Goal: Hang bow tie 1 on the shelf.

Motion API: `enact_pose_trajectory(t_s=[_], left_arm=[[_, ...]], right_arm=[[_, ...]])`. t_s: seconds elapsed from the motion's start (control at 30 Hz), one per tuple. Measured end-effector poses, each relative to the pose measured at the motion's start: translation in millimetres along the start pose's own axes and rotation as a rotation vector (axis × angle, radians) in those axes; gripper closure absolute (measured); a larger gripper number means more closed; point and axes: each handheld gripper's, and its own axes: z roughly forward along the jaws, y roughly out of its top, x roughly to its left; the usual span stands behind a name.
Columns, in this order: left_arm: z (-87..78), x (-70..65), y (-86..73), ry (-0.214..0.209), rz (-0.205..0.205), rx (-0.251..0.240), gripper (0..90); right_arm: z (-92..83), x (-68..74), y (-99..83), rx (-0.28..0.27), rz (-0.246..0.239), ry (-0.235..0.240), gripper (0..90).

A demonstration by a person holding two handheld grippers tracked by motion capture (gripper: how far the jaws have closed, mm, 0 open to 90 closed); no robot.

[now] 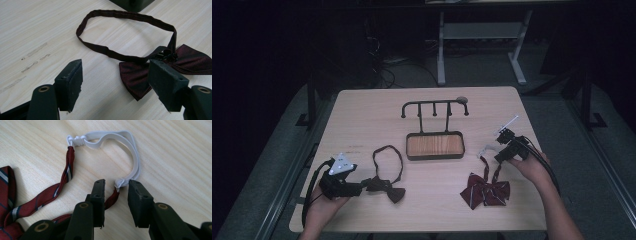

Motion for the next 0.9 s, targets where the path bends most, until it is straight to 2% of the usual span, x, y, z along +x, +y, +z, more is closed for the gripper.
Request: enact_pose_trajectory(t_s=[0.37, 0.57, 0.9], left_arm=[[1.3, 0.7, -0.3, -0.003, 0.005, 0.006, 28.9], [0.7, 0.5, -0.3, -0.003, 0.004, 0.004, 29.0], [1.7, 0.0, -0.1, -0.007, 0.004, 0.008, 29.0]], right_arm=[[0.8, 2.5, 1.7, 0.009, -0.010, -0.028, 67.5], [1.2, 5.3, 5.8, 0.017, -0.005, -0.022, 63.9], [2.4, 4.0, 7.8, 0.018, 0.004, -0.013, 63.4]])
